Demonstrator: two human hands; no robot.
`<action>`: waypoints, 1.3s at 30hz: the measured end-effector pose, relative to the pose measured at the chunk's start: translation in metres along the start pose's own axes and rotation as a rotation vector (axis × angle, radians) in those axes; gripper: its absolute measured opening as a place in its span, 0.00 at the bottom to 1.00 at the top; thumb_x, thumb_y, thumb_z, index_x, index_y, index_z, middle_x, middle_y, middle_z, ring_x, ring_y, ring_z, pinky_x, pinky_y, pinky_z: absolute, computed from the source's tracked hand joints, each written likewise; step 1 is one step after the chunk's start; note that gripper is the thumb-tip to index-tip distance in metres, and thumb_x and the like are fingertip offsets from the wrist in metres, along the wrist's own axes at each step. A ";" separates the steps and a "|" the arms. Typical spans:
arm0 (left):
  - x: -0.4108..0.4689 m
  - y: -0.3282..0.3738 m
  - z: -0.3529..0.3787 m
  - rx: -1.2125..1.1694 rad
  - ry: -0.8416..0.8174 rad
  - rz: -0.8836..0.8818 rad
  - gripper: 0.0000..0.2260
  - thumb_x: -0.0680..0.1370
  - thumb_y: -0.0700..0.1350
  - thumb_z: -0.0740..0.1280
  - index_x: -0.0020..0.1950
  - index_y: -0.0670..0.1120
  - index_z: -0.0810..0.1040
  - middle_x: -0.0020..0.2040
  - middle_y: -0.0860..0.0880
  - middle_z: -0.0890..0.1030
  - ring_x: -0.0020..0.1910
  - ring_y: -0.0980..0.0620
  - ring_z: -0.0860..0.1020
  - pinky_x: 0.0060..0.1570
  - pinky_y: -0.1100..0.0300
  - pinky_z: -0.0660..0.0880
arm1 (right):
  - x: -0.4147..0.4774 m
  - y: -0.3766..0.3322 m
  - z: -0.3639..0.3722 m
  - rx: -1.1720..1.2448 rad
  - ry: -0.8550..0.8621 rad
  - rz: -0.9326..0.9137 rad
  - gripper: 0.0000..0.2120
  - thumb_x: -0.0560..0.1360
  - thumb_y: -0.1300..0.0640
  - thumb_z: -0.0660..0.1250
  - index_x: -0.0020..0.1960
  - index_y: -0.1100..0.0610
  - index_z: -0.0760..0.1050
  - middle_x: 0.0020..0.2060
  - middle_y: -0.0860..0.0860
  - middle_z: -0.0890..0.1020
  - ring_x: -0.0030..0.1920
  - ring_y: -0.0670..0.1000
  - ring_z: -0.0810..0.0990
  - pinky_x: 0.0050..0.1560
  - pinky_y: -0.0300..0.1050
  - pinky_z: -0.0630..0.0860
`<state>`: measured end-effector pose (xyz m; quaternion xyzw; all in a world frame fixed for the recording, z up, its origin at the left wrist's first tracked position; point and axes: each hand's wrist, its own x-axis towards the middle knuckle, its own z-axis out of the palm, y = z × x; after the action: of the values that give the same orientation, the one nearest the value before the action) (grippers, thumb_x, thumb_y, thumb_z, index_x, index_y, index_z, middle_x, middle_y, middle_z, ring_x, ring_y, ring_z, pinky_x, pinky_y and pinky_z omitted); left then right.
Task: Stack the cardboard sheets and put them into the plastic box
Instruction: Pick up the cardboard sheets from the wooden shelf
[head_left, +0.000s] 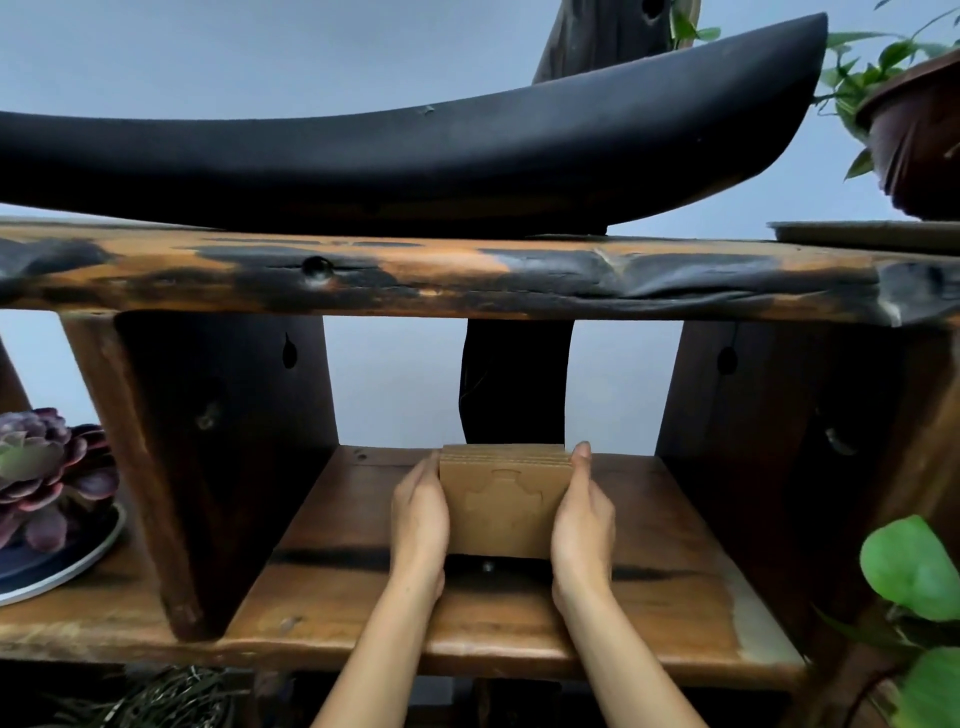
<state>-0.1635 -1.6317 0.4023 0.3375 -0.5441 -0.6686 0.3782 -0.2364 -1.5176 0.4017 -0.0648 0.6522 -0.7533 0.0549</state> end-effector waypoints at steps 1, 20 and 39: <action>-0.001 -0.002 0.000 0.017 0.009 -0.008 0.16 0.84 0.54 0.58 0.50 0.60 0.87 0.46 0.59 0.88 0.51 0.54 0.84 0.50 0.56 0.78 | 0.003 0.001 -0.002 -0.037 0.016 -0.003 0.25 0.80 0.33 0.57 0.60 0.48 0.84 0.54 0.45 0.87 0.56 0.48 0.81 0.61 0.48 0.74; -0.075 -0.018 0.014 0.081 0.048 0.072 0.21 0.78 0.58 0.54 0.51 0.57 0.87 0.51 0.53 0.88 0.56 0.48 0.83 0.64 0.42 0.77 | -0.024 -0.009 -0.042 -0.124 0.234 -0.212 0.35 0.80 0.38 0.47 0.35 0.61 0.80 0.37 0.60 0.85 0.44 0.64 0.80 0.48 0.53 0.70; -0.216 -0.017 -0.006 0.190 0.026 0.626 0.15 0.73 0.59 0.75 0.57 0.59 0.77 0.53 0.63 0.84 0.51 0.63 0.83 0.45 0.71 0.78 | -0.080 -0.035 -0.114 -0.134 0.017 -0.003 0.34 0.81 0.30 0.46 0.38 0.52 0.80 0.37 0.47 0.81 0.39 0.44 0.74 0.43 0.49 0.69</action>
<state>-0.0564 -1.4441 0.3927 0.1963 -0.6765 -0.4617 0.5391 -0.1772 -1.3880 0.4185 -0.0626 0.7016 -0.7085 0.0438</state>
